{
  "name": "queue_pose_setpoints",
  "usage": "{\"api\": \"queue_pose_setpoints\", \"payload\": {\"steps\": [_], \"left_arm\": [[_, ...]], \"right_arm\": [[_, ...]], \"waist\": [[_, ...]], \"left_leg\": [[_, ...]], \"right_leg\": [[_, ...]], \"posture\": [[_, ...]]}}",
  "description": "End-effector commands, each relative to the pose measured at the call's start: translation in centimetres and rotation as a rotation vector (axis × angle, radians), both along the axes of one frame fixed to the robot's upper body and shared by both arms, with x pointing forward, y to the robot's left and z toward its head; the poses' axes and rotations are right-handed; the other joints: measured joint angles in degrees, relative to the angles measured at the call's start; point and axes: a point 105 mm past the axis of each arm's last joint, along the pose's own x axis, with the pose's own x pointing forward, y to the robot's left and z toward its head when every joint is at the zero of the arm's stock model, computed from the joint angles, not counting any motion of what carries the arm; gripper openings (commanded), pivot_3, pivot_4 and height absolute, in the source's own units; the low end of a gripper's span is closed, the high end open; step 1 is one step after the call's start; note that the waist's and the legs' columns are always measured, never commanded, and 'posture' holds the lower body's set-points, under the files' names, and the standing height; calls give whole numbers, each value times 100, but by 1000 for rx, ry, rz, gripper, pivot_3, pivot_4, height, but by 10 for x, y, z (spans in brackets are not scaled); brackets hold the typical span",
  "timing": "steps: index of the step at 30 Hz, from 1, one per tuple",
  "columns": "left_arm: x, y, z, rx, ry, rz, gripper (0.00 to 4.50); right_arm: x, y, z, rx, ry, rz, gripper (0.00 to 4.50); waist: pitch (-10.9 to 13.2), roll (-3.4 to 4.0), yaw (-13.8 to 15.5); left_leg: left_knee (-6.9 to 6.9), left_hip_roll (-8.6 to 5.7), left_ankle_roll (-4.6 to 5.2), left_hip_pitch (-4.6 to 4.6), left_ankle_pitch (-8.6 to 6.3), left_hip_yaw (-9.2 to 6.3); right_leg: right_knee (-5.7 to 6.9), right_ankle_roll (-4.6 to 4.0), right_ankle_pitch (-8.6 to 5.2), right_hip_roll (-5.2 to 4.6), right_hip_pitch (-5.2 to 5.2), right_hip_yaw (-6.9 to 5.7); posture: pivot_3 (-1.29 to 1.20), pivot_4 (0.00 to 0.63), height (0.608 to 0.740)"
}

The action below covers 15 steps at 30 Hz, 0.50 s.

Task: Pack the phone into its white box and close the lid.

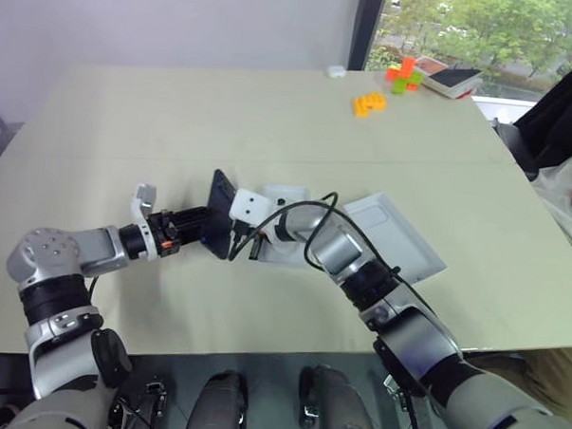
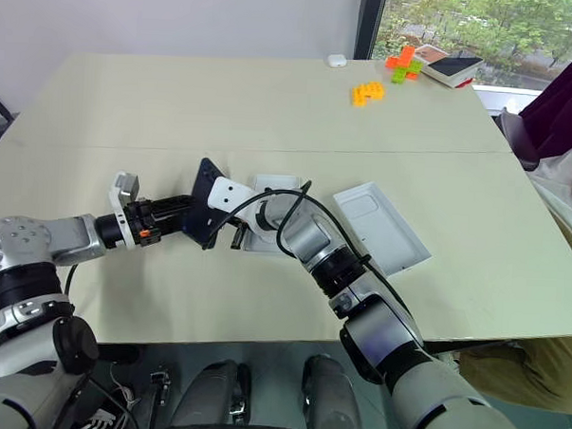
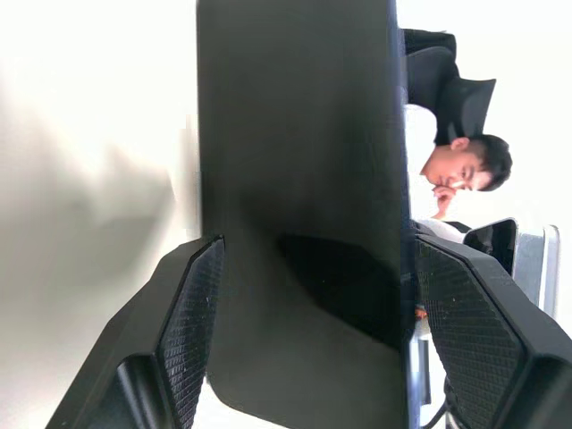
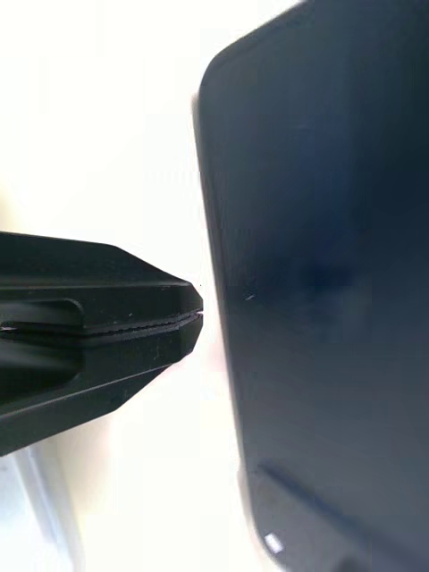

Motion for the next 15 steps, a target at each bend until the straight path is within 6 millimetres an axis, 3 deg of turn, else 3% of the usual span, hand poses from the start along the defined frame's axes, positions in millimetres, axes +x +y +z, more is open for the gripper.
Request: {"api": "queue_pose_setpoints", "payload": {"steps": [1, 15], "left_arm": [[-5, 6, 5, -3, -19, -5, 3495], [-5, -4, -11, 1, 21, -17, 3495]], "right_arm": [[1, 7, 24, 63, -52, 16, 11], [1, 6, 14, 44, -53, 13, 11]], "waist": [[0, 1, -3], [0, 0, 1]], "left_leg": [[-1, 0, 0, -2, 0, 0], [-4, 0, -5, -7, 3, 2]], "right_leg": [[-1, 0, 0, 0, -3, 0], [-3, 0, 0, -2, -8, 1]], "posture": [[0, 150, 740], [0, 150, 740]]}}
